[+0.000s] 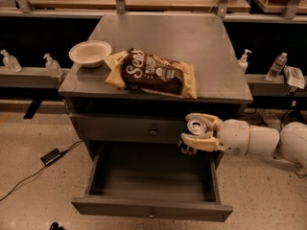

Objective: Place pepsi can into middle drawer

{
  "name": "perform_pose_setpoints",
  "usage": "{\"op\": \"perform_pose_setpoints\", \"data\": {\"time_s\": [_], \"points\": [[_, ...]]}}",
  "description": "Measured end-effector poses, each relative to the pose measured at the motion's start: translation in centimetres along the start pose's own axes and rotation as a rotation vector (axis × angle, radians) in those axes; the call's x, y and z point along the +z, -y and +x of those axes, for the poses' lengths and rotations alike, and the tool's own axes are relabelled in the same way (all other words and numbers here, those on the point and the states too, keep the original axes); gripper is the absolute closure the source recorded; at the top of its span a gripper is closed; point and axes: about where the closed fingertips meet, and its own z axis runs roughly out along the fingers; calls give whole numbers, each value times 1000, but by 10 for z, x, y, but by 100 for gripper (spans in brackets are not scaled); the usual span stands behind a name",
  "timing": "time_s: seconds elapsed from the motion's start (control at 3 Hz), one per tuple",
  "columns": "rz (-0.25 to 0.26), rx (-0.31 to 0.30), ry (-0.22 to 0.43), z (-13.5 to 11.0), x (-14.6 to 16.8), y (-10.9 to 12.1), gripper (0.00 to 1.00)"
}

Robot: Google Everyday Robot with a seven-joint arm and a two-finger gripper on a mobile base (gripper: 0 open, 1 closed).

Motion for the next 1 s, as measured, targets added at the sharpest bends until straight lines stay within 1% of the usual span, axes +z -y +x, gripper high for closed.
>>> {"op": "perform_pose_setpoints", "data": {"time_s": [0.33,0.67,1.0], "points": [[-93,76,-114,116,8,1,100],[-145,143,-179,189,0,-9,100],[-149,139,-174,190,2,-10,100]]}}
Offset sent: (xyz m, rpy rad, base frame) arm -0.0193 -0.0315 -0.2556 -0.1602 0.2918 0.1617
